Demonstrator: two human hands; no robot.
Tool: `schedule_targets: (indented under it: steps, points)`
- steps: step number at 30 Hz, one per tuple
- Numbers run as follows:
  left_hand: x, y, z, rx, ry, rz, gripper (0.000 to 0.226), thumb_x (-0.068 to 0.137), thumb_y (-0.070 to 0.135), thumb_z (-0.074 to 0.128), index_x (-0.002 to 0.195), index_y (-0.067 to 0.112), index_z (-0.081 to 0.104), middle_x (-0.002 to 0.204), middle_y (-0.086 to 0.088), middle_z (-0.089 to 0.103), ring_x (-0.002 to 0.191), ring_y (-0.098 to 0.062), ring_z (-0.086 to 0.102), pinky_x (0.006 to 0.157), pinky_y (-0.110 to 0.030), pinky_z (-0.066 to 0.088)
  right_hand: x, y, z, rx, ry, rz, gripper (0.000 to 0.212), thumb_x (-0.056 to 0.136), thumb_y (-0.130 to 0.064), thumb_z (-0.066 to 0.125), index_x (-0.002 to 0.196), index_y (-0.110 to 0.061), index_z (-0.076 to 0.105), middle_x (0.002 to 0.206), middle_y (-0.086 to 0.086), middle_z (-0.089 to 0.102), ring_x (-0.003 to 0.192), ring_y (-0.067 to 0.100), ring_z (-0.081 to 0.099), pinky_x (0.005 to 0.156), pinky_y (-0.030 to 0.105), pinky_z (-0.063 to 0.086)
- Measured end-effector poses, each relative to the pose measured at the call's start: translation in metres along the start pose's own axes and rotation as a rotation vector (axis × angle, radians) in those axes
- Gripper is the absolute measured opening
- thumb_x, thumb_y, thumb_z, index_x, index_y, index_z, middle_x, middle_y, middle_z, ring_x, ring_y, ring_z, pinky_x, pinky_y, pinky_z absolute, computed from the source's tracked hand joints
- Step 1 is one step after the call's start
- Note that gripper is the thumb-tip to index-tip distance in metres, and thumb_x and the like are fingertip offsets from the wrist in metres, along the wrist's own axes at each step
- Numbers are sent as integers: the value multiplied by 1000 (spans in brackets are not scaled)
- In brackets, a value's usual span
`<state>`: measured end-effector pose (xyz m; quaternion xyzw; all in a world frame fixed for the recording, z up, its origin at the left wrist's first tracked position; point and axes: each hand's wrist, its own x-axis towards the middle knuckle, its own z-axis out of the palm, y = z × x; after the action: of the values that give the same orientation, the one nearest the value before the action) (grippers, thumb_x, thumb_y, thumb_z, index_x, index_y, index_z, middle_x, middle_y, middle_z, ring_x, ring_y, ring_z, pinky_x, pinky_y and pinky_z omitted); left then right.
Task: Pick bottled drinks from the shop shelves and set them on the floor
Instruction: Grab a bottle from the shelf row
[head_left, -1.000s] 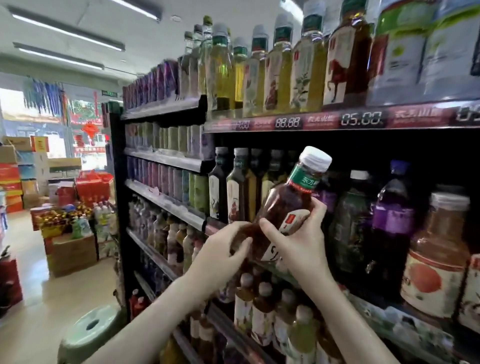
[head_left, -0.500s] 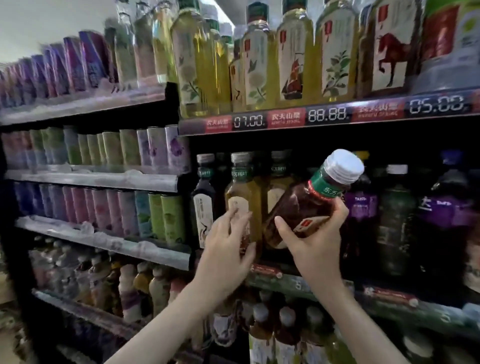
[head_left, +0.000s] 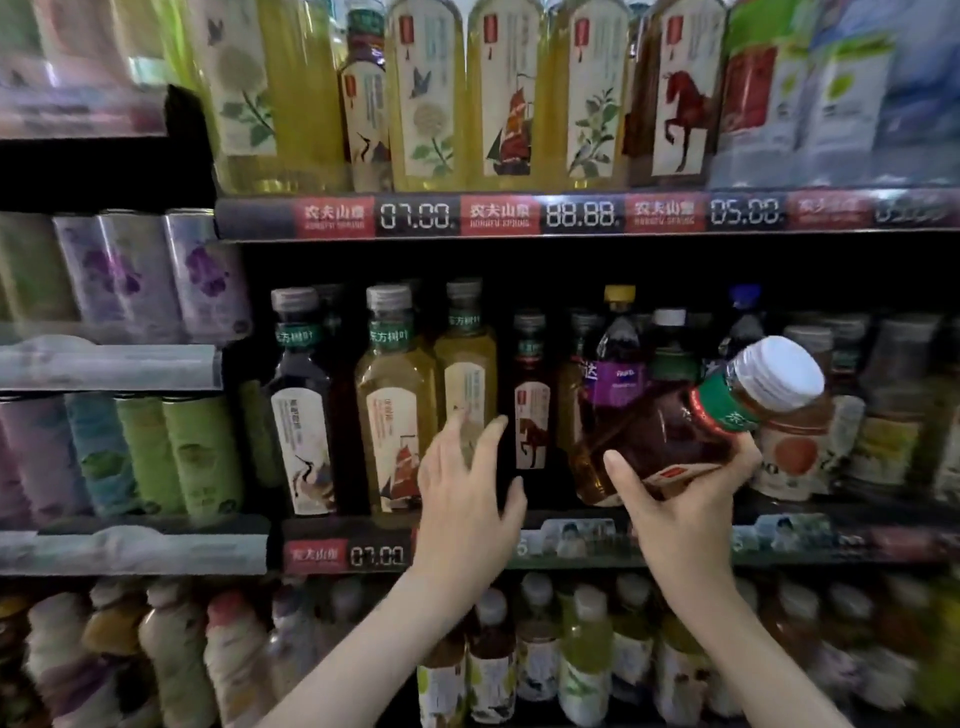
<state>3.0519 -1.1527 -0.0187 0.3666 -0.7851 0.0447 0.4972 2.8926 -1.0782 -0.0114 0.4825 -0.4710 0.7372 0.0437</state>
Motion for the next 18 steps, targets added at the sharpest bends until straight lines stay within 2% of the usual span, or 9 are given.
schedule_targets:
  steps: [1,3,5,7,9,11,14,18]
  points:
    - [3,6,7,-16,-35,21,60,87,23,66,141,15,42,150,-18,27,140,-34,24,112,-46,22,1,2,-5,-18,6,-6,86,72,-18,79,134,-14,20,128,0,43,119,3,50,98,24,47]
    - [8,15,17,7,-73,19,64,86,26,66,143,15,39,151,-18,26,140,-34,24,112,-43,19,1,6,-12,-37,11,-22,88,71,-5,81,131,-22,19,125,-15,40,115,-16,46,93,6,40]
    - [10,13,22,83,-63,1,70,80,26,72,142,14,42,149,-22,30,135,-36,27,110,-49,22,-1,9,-15,-22,14,-18,89,70,-8,81,131,-25,18,124,-19,38,113,-20,44,90,0,37]
    - [12,4,20,178,1,4,76,73,23,76,142,14,43,147,-24,28,135,-37,23,109,-56,20,-5,9,-12,20,10,9,86,68,-24,79,130,-26,18,125,-18,39,114,-18,45,91,2,38]
    - [14,-15,15,254,74,4,81,73,20,75,145,15,38,151,-22,17,140,-40,14,110,-62,13,-8,9,-3,56,-2,60,85,65,-35,75,128,-32,19,126,-16,40,116,-13,46,94,7,41]
    - [18,-35,9,308,139,-30,81,74,19,74,146,16,36,153,-21,10,141,-45,7,109,-67,7,-11,10,11,69,-16,68,83,67,-34,76,126,-39,18,128,-14,40,117,-11,47,95,9,42]
    - [22,-55,4,362,197,-44,78,79,17,72,145,21,32,153,-22,6,141,-52,5,105,-76,10,-12,14,37,35,-74,30,83,71,-32,76,127,-44,16,132,-5,40,122,-9,44,96,8,40]
    - [21,-65,6,366,220,17,80,82,15,69,149,24,26,154,-25,3,141,-53,-1,104,-76,14,-9,26,71,-139,-130,107,90,73,-32,81,138,-34,19,140,6,41,129,14,46,101,30,47]
